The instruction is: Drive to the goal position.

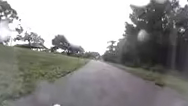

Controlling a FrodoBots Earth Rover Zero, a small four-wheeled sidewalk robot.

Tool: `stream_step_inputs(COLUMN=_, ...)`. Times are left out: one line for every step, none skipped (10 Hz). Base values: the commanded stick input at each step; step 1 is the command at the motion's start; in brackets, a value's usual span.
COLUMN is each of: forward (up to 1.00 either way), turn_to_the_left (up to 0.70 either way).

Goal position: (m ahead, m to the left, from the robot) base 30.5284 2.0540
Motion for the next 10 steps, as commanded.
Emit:
stream_step_inputs(forward=0.7, turn_to_the_left=0.0)
stream_step_inputs(forward=0.7, turn_to_the_left=0.0)
stream_step_inputs(forward=0.7, turn_to_the_left=0.0)
stream_step_inputs(forward=0.7, turn_to_the_left=0.0)
stream_step_inputs(forward=0.7, turn_to_the_left=0.0)
stream_step_inputs(forward=0.7, turn_to_the_left=0.0)
stream_step_inputs(forward=0.7, turn_to_the_left=0.0)
stream_step_inputs(forward=0.7, turn_to_the_left=0.0)
stream_step_inputs(forward=0.7, turn_to_the_left=0.0)
stream_step_inputs(forward=0.7, turn_to_the_left=0.0)
